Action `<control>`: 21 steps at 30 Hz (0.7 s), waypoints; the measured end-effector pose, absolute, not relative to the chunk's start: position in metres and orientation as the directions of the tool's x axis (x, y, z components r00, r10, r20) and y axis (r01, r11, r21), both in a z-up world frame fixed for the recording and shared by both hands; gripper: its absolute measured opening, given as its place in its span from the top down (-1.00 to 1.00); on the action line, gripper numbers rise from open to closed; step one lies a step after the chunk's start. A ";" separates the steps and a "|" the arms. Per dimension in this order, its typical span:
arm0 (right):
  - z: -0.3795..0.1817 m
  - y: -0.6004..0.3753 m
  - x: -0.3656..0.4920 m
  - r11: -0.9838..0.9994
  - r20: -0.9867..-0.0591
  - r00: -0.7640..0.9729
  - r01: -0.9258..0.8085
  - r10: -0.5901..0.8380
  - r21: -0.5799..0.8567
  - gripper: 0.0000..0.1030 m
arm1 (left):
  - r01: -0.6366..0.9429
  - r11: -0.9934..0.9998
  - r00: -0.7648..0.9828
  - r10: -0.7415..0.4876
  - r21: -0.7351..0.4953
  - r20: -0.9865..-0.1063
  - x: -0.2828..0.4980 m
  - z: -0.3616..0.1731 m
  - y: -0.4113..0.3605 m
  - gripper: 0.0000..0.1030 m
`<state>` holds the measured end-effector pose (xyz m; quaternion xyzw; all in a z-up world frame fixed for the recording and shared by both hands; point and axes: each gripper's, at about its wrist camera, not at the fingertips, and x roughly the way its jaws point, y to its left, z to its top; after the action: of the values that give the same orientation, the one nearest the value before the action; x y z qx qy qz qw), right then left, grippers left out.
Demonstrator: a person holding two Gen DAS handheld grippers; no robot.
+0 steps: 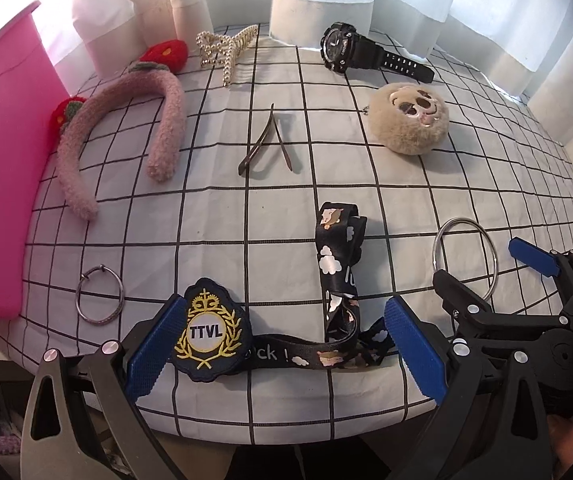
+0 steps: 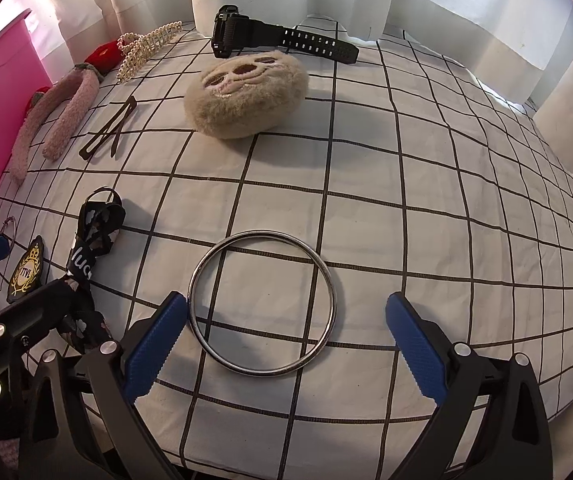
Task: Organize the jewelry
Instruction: 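Grasp the black TTVL lanyard with the left tool while the right tool grasps the large silver ring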
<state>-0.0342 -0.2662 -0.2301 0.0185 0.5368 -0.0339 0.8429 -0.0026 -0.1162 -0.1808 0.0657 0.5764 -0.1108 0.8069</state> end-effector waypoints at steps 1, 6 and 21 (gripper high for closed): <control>-0.230 -0.266 -0.036 0.997 -0.906 0.421 0.075 -0.036 -0.005 -0.83 | 0.242 0.970 0.300 -0.104 -0.030 -0.948 -0.001 -0.185 -0.114 -0.88; -0.231 -0.268 -0.032 0.999 -0.912 0.409 0.051 -0.028 -0.008 -0.83 | 0.208 0.978 0.269 -0.068 -0.011 -0.961 0.003 -0.207 -0.104 -0.89; -0.231 -0.265 -0.042 0.998 -0.908 0.418 0.066 -0.035 -0.008 -0.78 | 0.209 0.978 0.304 -0.054 0.011 -0.951 0.001 -0.207 -0.089 -0.63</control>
<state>-0.0420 -0.2652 -0.2312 0.0143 0.5385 -0.0298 0.8420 0.0013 -0.0888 -0.2071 0.0662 0.5843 -0.0815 0.8047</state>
